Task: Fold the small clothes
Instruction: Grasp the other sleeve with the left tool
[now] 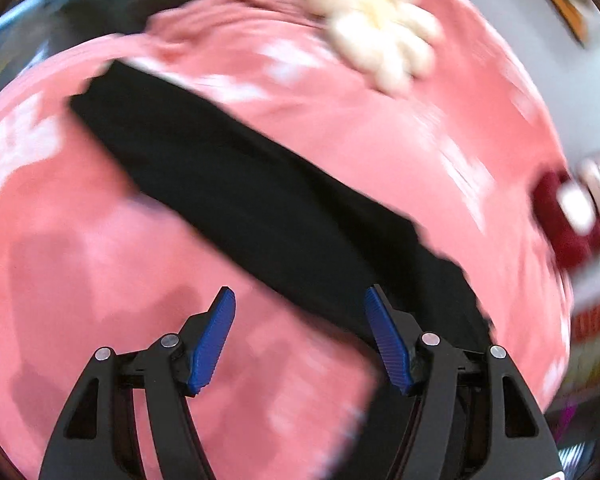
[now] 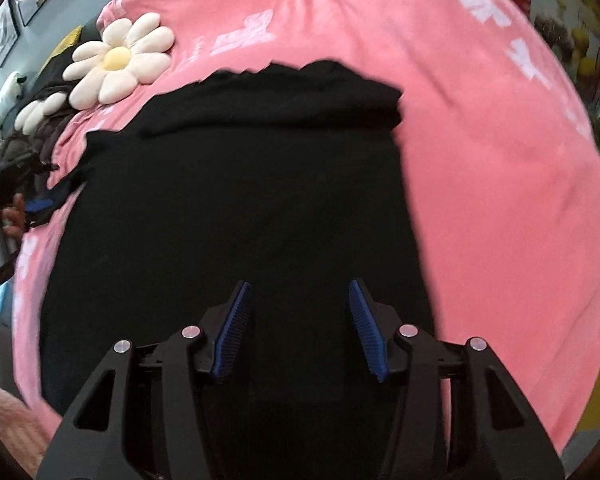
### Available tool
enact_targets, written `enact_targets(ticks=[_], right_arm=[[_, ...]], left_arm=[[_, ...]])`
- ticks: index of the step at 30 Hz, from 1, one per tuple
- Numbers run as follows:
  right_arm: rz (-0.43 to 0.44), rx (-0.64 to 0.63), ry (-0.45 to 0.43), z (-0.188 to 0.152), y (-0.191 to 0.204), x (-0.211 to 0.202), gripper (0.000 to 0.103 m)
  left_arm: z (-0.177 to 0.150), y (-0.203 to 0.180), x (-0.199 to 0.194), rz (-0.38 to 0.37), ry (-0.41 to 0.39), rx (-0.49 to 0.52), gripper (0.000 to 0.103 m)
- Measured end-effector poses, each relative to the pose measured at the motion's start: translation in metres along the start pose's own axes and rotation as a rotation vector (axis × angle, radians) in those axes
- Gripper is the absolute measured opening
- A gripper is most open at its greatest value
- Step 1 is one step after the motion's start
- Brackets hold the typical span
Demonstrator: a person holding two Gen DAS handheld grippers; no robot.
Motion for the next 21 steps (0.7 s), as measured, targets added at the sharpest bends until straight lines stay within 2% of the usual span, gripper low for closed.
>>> enact_targets(ticks=[4, 6, 9, 10, 11, 12, 13, 15, 16, 17, 19, 21], right_arm=[[0.032, -0.045, 0.051, -0.021, 0.035, 0.001, 0.05], [0.032, -0.086, 0.068, -0.03, 0.05, 0.0, 0.053], [0.036, -0.112, 0.091, -0.038, 0.062, 0.003, 0.055], [0.036, -0.111, 0.099, -0.039, 0.066, 0.006, 0.055], [0.04, -0.109, 0.111, -0.042, 0.069, 0.008, 0.055], [0.036, -0.107, 0.114, -0.043, 0.071, 0.009, 0.055], [0.036, -0.105, 0.113, -0.044, 0.073, 0.009, 0.055], [0.04, -0.106, 0.11, -0.045, 0.075, 0.008, 0.056], [0.039, -0.104, 0.106, -0.045, 0.075, 0.008, 0.055], [0.042, -0.101, 0.106, -0.044, 0.074, 0.008, 0.056], [0.043, -0.087, 0.1, -0.043, 0.072, 0.008, 0.056], [0.04, -0.069, 0.096, -0.04, 0.066, 0.007, 0.056]], left_arm=[[0.046, 0.066, 0.014, 0.122, -0.031, -0.091, 0.065], [0.06, 0.089, 0.023, 0.135, -0.007, -0.155, 0.065], [0.068, 0.1, 0.042, 0.095, 0.051, -0.233, 0.06], [0.069, 0.1, 0.045, 0.078, 0.058, -0.244, 0.039], [0.072, 0.097, 0.048, 0.058, 0.063, -0.247, 0.009], [0.073, 0.09, 0.049, 0.054, 0.066, -0.233, 0.002], [0.077, 0.078, 0.045, 0.052, 0.05, -0.211, 0.002], [0.086, 0.036, 0.028, 0.037, -0.019, -0.084, 0.002], [0.088, 0.008, 0.014, 0.026, -0.056, 0.016, 0.002], [0.082, -0.035, -0.007, 0.001, -0.103, 0.152, 0.001], [0.057, -0.114, -0.05, -0.104, -0.159, 0.343, 0.001], [0.02, -0.178, -0.085, -0.211, -0.171, 0.479, 0.002]])
Point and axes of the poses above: each gripper's, at about its wrist camera, not at the fingertips, and x roughly the way its jaws point, y to its left, z to its top, the point moved 10 cm from there along x, roughly the way its jaws point, and after that the axes turned 6 degrees about z, right-handed, at the moved point
